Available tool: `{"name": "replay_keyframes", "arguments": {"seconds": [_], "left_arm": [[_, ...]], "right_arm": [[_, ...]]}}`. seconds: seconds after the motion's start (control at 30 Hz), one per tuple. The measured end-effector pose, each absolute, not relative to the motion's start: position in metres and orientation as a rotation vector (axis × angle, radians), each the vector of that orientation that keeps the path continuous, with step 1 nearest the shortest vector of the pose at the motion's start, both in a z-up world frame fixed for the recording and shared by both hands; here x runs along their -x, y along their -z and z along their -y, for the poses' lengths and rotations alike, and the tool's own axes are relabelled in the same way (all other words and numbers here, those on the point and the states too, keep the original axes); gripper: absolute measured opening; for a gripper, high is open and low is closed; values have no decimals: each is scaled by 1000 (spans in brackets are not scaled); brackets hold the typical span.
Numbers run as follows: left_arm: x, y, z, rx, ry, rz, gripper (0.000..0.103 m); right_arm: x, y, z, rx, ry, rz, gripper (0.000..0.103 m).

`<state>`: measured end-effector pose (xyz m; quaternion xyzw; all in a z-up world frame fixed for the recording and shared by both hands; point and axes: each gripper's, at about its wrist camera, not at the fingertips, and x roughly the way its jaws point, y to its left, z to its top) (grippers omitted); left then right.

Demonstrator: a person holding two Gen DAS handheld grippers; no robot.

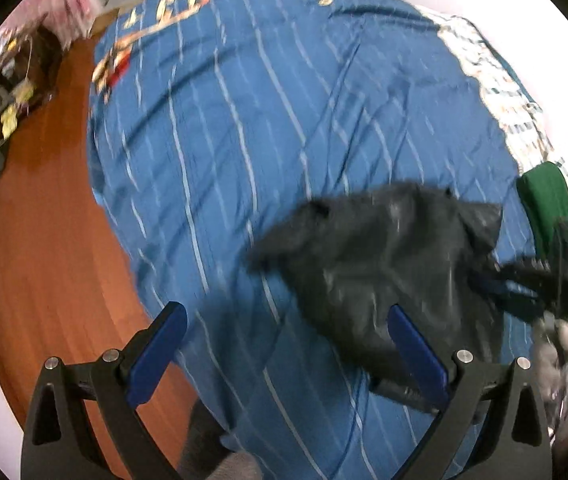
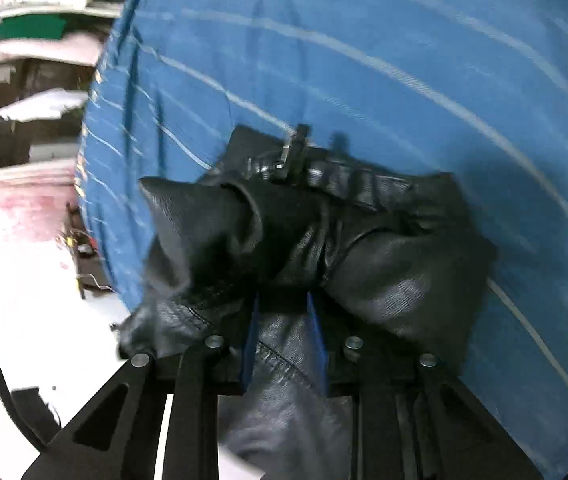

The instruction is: Fold large clothes

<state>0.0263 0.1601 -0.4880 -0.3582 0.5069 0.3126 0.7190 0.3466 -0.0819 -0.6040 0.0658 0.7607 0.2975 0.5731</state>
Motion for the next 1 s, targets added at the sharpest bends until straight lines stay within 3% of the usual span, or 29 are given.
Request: {"name": "replay_keyframes", "arguments": {"seconds": [0.13,0.27,0.37,0.4,0.43,0.47,0.53,0.57,0.67,0.8,0.87,1.0], "left_arm": [[-34,523,-161,1021,-629,-1101,103],[-49,557,-165,1213,-577,-1061,101],[-58,571,-172,1229,-639,-1031,97],[-58,566,-175,1206,-682,-983,86],[-60,559,-176,1171,-707,-960,49],[-62,555,-176,1159,-702,-963,35],[-54,534,-170,1130,-711,-925,18],[-48,524,-166,1113,-702,-904,14],[-27,494,-151,1042,-674,-878,13],[1,506,-148,1068,-692,-921,13],[6,523,-151,1111,-701,-936,14],[6,542,-156,1095,-702,-969,20]], "right_arm": [[-346,579,93,-141,-735,-1784,25],[-339,547,142,-318,-787,-1750,48],[-332,533,177,-306,-724,-1726,56],[-329,532,187,-295,-705,-1724,56],[-325,530,198,-294,-686,-1724,56],[-323,529,205,-297,-672,-1727,56],[-319,531,211,-306,-664,-1734,56],[-318,530,210,-309,-668,-1731,56],[-319,523,196,-287,-701,-1726,56],[-321,517,145,-216,-801,-1699,54],[-322,526,106,-154,-848,-1721,37],[-316,572,35,188,-766,-1757,32]]}}
